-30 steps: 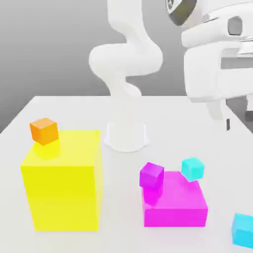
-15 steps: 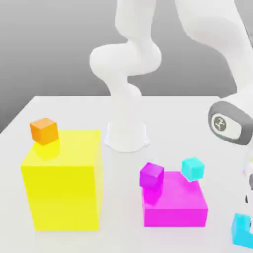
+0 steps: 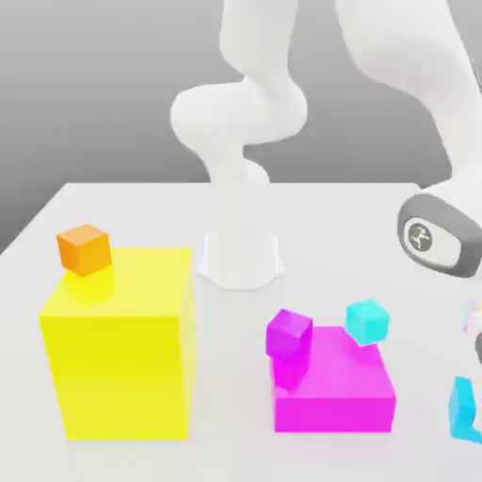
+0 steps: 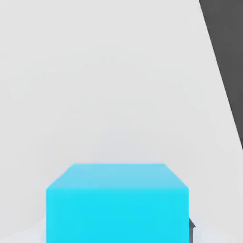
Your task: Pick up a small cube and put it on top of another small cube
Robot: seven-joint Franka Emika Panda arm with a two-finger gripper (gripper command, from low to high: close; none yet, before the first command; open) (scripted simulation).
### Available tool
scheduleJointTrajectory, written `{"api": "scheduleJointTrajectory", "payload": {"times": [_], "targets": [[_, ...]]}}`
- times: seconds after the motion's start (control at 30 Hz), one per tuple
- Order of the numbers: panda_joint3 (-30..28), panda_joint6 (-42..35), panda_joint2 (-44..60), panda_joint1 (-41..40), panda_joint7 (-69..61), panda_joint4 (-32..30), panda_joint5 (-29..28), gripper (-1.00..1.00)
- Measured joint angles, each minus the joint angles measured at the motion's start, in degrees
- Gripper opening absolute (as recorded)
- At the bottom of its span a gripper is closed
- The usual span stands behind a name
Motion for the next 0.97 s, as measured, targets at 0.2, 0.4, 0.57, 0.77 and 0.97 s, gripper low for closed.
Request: {"api": "scheduleJointTrajectory", "payload": {"times": [0.2,0.4,0.57,0.77,0.97], "targets": [[-1.51,-3.51,-12.62,-3.93,-4.41,-8.88,4.02,-1.00],[-3.89,-7.03,-25.14,-6.34,-7.50,-17.83,6.11,-1.00],[-6.18,-9.97,-35.51,-8.37,-8.91,-25.28,6.22,-1.00],[-7.57,-7.29,-39.65,-10.58,-9.57,-32.11,5.69,-1.00],[-7.46,1.54,-32.59,-10.76,-9.55,-33.88,5.61,1.00]]}}
